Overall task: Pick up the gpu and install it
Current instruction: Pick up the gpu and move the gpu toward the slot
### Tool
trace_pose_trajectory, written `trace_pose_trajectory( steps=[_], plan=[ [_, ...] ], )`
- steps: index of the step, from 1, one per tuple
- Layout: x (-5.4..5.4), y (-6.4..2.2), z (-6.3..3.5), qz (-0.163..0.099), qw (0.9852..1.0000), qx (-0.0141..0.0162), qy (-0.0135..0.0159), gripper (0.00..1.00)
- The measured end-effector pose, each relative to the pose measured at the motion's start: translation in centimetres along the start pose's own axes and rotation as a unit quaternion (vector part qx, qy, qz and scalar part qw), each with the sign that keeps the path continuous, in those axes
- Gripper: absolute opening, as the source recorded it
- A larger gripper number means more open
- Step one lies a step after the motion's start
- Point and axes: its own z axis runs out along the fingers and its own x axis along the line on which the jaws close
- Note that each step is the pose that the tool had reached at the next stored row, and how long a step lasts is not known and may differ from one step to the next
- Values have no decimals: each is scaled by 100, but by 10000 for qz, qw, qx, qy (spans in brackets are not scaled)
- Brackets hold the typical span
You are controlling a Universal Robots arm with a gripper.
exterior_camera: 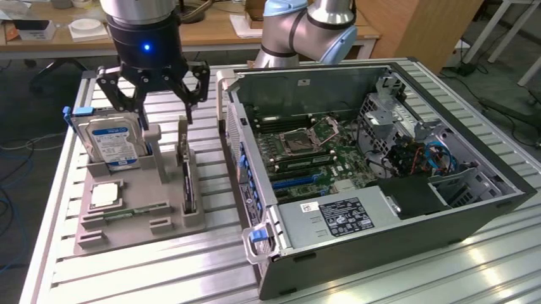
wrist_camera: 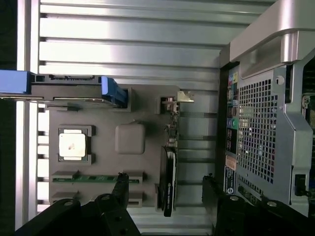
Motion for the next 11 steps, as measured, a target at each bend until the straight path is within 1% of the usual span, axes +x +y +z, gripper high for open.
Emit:
trace_pose_trajectory(
  steps=[11],
  plan=[
    [4,-25,193,0,10000,0,0,71]
  ],
)
